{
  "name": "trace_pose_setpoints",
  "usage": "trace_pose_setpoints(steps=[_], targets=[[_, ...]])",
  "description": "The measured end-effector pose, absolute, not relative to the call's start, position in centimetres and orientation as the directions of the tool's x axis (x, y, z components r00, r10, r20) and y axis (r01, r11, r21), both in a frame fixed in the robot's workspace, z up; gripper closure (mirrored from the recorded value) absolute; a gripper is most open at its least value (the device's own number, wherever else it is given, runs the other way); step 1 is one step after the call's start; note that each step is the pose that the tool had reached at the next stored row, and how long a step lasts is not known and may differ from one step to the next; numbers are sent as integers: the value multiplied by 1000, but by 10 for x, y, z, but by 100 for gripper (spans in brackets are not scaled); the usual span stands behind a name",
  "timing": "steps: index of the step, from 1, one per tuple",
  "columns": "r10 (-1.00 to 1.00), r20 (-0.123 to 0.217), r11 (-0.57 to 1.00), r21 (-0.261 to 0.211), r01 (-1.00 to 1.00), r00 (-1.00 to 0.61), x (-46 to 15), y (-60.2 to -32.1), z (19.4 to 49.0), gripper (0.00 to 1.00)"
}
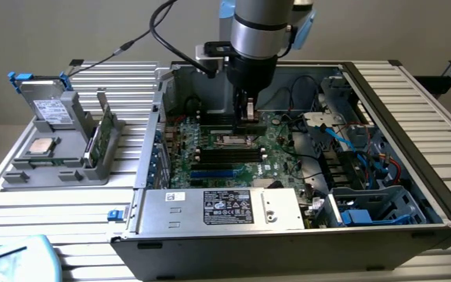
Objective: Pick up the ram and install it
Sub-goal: 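Insert the ram into the slot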
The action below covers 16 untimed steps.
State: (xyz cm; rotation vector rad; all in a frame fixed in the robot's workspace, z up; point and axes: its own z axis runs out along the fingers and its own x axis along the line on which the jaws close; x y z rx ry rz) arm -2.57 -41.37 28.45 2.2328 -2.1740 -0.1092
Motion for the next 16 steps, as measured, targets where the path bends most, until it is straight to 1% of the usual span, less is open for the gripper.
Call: trace_pose_setpoints(steps=[12,16], targets=[[-1000,-5,-22,70,-997,22,-24,-414,274,86],[-1000,-1,-21,70,-997,21,-24,-414,268,86]])
